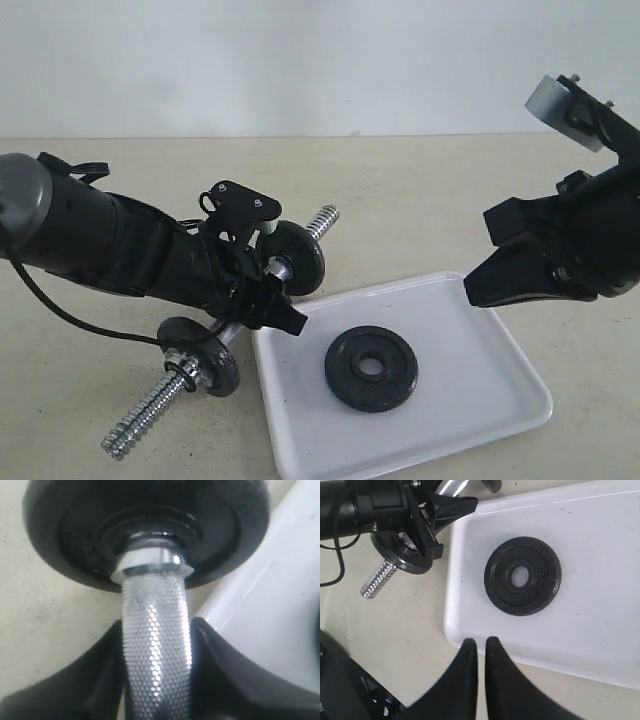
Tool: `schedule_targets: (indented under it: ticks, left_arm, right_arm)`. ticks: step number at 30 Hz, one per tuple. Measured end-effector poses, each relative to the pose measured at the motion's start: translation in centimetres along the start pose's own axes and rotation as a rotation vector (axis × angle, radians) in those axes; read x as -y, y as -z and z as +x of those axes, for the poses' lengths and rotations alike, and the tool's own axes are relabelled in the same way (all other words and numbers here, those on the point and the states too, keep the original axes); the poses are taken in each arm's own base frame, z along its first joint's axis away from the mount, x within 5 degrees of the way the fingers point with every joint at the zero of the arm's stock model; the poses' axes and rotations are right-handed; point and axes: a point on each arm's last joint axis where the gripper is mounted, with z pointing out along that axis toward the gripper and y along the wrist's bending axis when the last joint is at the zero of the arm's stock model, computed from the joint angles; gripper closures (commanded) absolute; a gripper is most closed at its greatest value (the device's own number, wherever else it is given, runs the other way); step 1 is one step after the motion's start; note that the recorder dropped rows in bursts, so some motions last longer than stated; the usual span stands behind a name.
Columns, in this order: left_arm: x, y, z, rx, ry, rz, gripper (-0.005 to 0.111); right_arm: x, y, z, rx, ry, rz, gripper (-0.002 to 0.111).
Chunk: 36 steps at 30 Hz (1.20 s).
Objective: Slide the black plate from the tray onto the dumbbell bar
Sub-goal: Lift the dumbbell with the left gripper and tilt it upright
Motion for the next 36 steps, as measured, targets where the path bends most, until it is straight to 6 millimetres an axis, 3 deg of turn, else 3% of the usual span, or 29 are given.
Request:
schedule_targets:
  ticks: [8, 21, 33, 36]
  left_arm:
    - [-0.2, 0.0, 0.0, -0.005, -0.004, -0.027, 0.102]
    - [-0.2, 0.3, -0.2, 0.004, 0.000, -0.027, 0.102]
    - [-0.7, 5.3, -1.2, 0.102, -0.017, -0.085, 0.102]
    - [-0.4, 6.0, -0.7, 0.105, -0.057, -0.058, 0.102]
  right_arm:
    - [0.0, 0.0, 0.0, 0.000, 0.022, 0.000, 0.108]
    - [0.1, 0.0, -0.1, 0.013, 0.035, 0.008, 0.108]
    - [0.1, 0.0, -0.2, 0.017, 0.044, 0.009, 0.108]
    - [0.1, 0.0, -0.2, 0.018, 0.043, 0.007, 0.108]
